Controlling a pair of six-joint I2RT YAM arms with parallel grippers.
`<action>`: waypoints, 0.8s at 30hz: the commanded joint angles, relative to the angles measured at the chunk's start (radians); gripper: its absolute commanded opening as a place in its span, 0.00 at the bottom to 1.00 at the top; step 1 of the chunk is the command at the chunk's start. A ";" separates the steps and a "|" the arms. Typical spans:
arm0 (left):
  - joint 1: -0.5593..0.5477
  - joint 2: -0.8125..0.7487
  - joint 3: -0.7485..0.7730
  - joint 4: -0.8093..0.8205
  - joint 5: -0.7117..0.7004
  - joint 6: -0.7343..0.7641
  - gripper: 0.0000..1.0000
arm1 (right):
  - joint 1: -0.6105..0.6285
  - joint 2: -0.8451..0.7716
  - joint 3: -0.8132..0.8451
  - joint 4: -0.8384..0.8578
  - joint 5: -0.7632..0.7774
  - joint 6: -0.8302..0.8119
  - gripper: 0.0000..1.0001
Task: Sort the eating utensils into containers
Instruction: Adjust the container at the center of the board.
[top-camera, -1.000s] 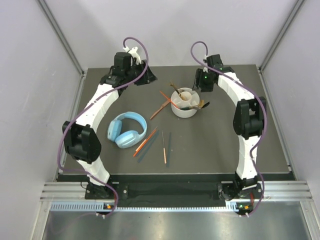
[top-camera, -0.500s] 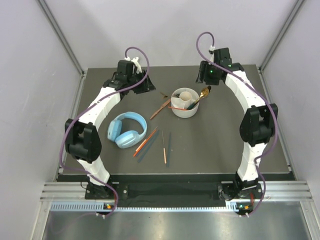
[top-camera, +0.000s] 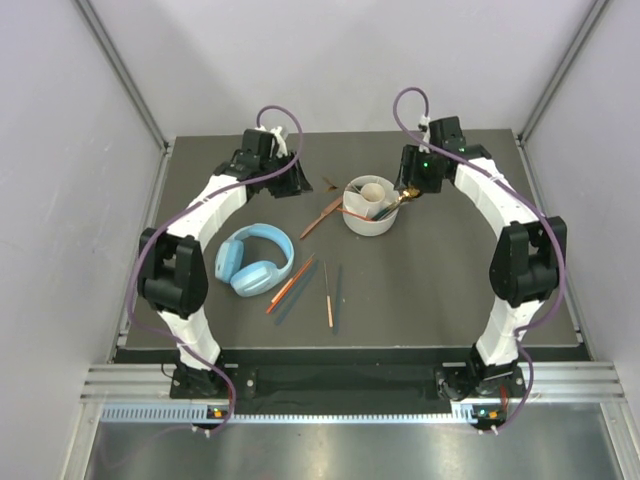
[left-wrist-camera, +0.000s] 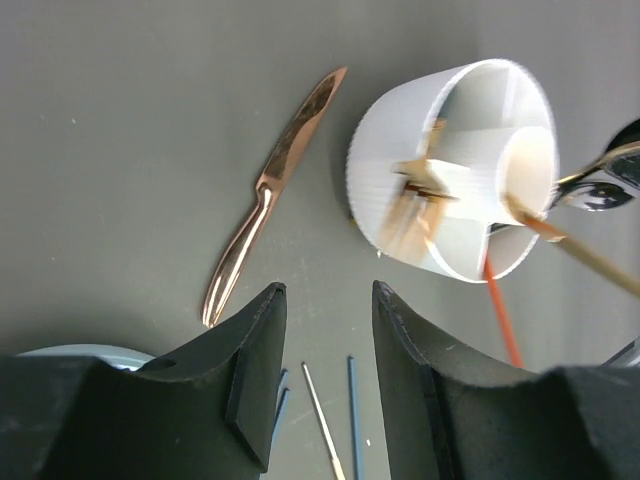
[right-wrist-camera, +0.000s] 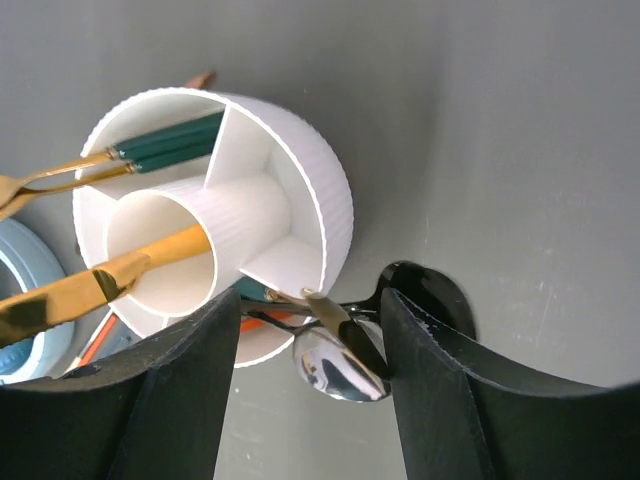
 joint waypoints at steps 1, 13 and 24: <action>0.005 0.043 0.073 0.001 0.023 0.016 0.45 | 0.005 -0.106 -0.025 0.026 0.049 -0.008 0.60; 0.002 0.056 0.037 0.032 0.097 -0.017 0.45 | -0.046 -0.085 0.192 0.022 0.117 -0.025 0.66; 0.009 0.110 0.048 -0.016 0.093 -0.023 0.45 | -0.106 -0.236 0.138 -0.076 0.160 -0.014 0.67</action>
